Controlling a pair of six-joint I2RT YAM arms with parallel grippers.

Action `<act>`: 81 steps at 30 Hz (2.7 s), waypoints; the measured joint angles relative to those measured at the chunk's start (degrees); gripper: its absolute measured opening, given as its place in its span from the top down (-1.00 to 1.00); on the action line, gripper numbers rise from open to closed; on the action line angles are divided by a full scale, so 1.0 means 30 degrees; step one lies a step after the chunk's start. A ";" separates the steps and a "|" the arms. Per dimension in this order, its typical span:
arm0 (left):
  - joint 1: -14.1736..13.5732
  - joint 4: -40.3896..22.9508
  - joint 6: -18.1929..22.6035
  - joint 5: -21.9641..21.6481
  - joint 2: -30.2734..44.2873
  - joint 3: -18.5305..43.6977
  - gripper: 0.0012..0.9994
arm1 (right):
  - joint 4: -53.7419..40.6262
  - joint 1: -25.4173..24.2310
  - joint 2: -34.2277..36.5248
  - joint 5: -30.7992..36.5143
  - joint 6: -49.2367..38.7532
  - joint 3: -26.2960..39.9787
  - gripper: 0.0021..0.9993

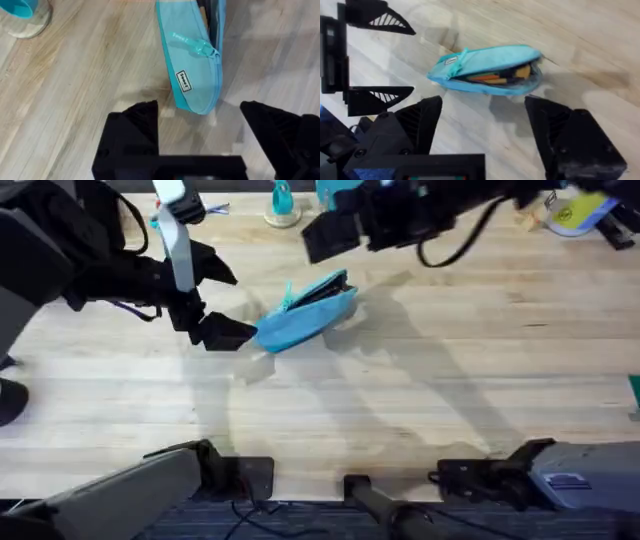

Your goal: Unzip the bag, pick up the pens from the table one at a time and place them inside, then zip the bag closed.

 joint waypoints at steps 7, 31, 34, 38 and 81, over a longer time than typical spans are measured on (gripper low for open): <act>0.0000 0.0002 -0.0004 0.0000 0.0000 0.0000 -0.99 | 0.0339 0.0667 0.1796 -0.0858 -0.0845 0.0033 -0.99; 0.0000 0.0007 0.0003 0.0000 0.0000 0.0001 -0.99 | 0.3611 0.2064 0.4793 -0.1195 -0.3734 0.0040 -0.99; 0.0000 0.0007 -0.0002 0.0000 -0.0002 0.0000 -0.99 | 0.4018 0.2131 0.5177 -0.1131 -0.3769 0.0040 -0.99; 0.0000 0.0007 0.0004 0.0000 -0.0007 0.0000 -0.99 | 0.4094 0.2160 0.5680 -0.1129 -0.3785 0.0040 -0.99; 0.0000 0.0007 -0.0004 0.0000 0.0000 0.0000 -0.99 | 0.3599 0.3073 0.7041 -0.1235 -0.3209 0.0178 -0.41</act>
